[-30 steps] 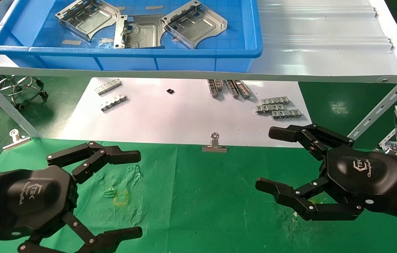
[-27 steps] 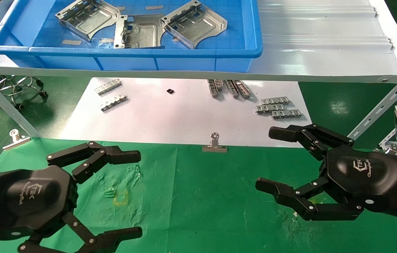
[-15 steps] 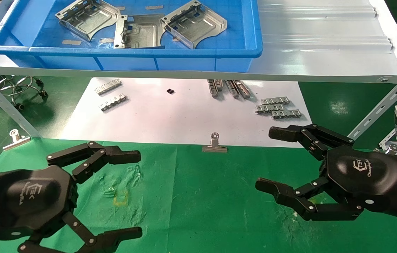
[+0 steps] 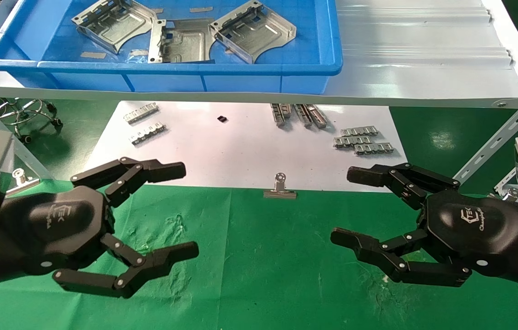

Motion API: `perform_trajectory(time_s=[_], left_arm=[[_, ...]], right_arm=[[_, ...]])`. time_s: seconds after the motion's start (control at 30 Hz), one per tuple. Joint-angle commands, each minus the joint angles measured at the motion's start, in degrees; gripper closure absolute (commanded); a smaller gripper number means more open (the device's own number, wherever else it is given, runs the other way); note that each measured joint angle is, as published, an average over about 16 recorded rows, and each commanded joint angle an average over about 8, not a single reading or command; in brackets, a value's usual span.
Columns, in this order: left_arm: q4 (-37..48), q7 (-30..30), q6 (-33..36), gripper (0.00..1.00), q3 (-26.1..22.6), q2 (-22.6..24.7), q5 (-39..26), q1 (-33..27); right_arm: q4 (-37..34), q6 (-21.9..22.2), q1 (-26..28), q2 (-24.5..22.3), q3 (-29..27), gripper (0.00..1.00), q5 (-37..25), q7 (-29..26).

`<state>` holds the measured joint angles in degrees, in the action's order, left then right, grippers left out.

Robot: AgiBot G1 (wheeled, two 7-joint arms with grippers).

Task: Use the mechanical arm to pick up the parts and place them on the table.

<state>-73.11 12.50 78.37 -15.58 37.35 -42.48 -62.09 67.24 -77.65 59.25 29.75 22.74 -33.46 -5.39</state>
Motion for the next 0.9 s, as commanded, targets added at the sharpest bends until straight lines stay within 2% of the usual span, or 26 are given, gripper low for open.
perform_trajectory(time_s=[0.03, 0.23, 0.43, 0.67, 0.9], left_arm=[[-0.32, 0.46, -1.70, 0.00, 0.19, 0.46, -0.01, -0.01], [1.33, 1.37, -5.21, 0.00, 0.25, 2.51, -0.69, -2.88], [6.05, 2.76, -10.02, 0.00, -1.06, 5.77, -3.96, -8.39], [14.41, 3.55, -14.24, 0.00, -3.95, 9.58, -10.30, -17.13], [26.29, 5.19, -15.31, 0.00, -8.30, 13.33, -17.92, -28.41]], right_arm=[[0.00, 0.00, 0.00, 0.00, 0.00, 1.00, 0.00, 0.00], [0.00, 0.00, 0.00, 0.00, 0.00, 1.00, 0.00, 0.00], [0.00, 0.00, 0.00, 0.00, 0.00, 1.00, 0.00, 0.00], [0.00, 0.00, 0.00, 0.00, 0.00, 1.00, 0.00, 0.00], [0.00, 0.00, 0.00, 0.00, 0.00, 1.00, 0.00, 0.00]])
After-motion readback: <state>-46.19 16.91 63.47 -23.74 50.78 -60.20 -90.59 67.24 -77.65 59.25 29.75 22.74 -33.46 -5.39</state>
